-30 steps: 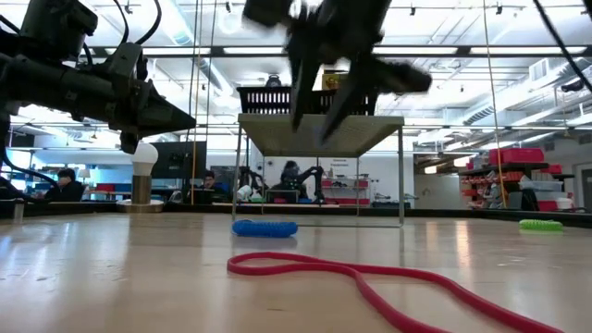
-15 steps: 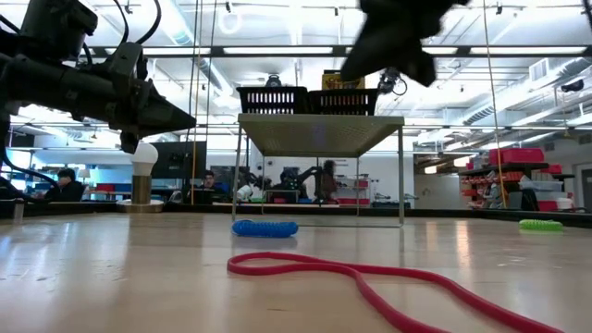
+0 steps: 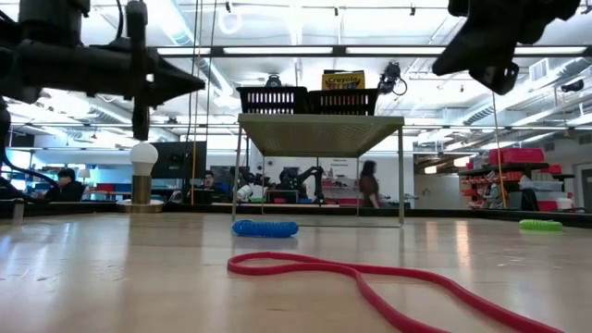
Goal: Pick & Place Office Desk Supplies
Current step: Put the blue spiral keychain into the bottom left black bin
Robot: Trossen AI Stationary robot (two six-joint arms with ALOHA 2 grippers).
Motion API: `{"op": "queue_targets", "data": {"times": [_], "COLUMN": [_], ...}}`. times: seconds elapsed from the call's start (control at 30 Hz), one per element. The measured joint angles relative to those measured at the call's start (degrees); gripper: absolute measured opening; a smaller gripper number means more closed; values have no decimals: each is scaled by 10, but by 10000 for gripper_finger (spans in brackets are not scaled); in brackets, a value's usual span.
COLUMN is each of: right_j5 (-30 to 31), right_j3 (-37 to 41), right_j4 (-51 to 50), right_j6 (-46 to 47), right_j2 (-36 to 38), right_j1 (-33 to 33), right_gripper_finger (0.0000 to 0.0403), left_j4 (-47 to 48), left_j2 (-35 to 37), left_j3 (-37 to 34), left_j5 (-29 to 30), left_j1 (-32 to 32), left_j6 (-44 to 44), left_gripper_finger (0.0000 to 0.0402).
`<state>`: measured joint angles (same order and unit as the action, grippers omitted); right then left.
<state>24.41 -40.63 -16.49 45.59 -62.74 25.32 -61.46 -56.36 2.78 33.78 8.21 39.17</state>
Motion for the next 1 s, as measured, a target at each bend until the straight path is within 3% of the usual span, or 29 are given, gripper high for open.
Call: {"op": "queue_targets", "data": {"times": [0.07,0.2,0.27,0.43,0.57,0.7,0.83,1.0], "right_j5": [1,3,5,5,8,19,21,21], "right_j3": [10,17,17,17,17,17,17,17], "right_j4": [0,-2,0,0,-1,-1,-1,-1], "right_j6": [0,-1,-9,-19,-40,-50,-52,-65], "right_j2": [7,9,9,9,9,9,9,9], "right_j1": [4,11,18,19,19,19,19,19], "right_gripper_finger": [4,4,4,4,4,4,4,4], "left_j4": [-1,64,171,571,739,771,771,778], "left_j2": [0,-6,-7,-61,-159,-272,-364,-448], "left_j3": [12,88,150,332,435,490,535,581], "left_j5": [-22,-155,-160,-141,-114,-157,-162,-192], "left_j1": [-16,1,46,132,160,152,137,121], "left_j6": [43,50,13,-1,2,-12,-38,-117], "left_gripper_finger": [17,16,12,8,30,75,123,154]}}
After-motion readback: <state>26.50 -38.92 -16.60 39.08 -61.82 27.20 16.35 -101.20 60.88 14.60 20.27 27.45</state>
